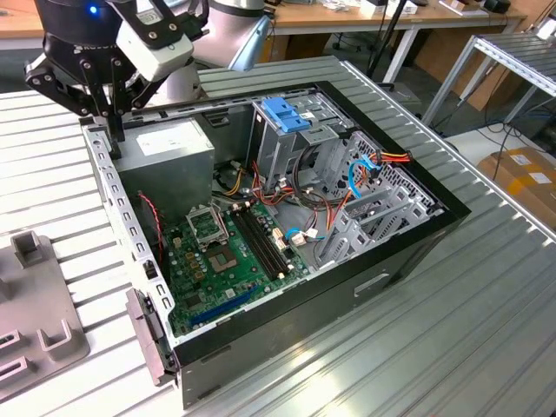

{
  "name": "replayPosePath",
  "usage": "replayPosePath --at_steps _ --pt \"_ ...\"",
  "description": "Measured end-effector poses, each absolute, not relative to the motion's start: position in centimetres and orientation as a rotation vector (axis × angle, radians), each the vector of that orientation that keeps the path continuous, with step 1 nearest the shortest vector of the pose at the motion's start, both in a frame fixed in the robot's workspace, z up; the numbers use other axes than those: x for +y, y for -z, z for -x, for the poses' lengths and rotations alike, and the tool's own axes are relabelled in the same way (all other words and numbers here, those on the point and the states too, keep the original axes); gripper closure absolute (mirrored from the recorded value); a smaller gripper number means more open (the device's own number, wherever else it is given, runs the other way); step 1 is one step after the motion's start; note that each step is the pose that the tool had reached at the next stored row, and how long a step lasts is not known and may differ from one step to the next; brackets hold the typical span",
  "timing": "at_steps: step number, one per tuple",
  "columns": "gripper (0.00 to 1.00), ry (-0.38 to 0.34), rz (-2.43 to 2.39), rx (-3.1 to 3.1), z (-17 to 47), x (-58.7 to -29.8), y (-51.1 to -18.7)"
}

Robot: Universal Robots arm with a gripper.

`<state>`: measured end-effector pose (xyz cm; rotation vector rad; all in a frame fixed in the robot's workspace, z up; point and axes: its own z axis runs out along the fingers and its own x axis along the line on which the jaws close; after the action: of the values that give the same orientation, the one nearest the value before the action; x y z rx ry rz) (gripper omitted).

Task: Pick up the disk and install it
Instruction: 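Reach for the disk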

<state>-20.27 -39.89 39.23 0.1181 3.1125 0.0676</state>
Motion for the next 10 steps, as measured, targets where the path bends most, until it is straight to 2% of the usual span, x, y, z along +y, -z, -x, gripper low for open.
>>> replayPosePath --at_steps 10 --pt "0.89 -0.068 -0.118 3.112 22.0 -39.9 -39.2"
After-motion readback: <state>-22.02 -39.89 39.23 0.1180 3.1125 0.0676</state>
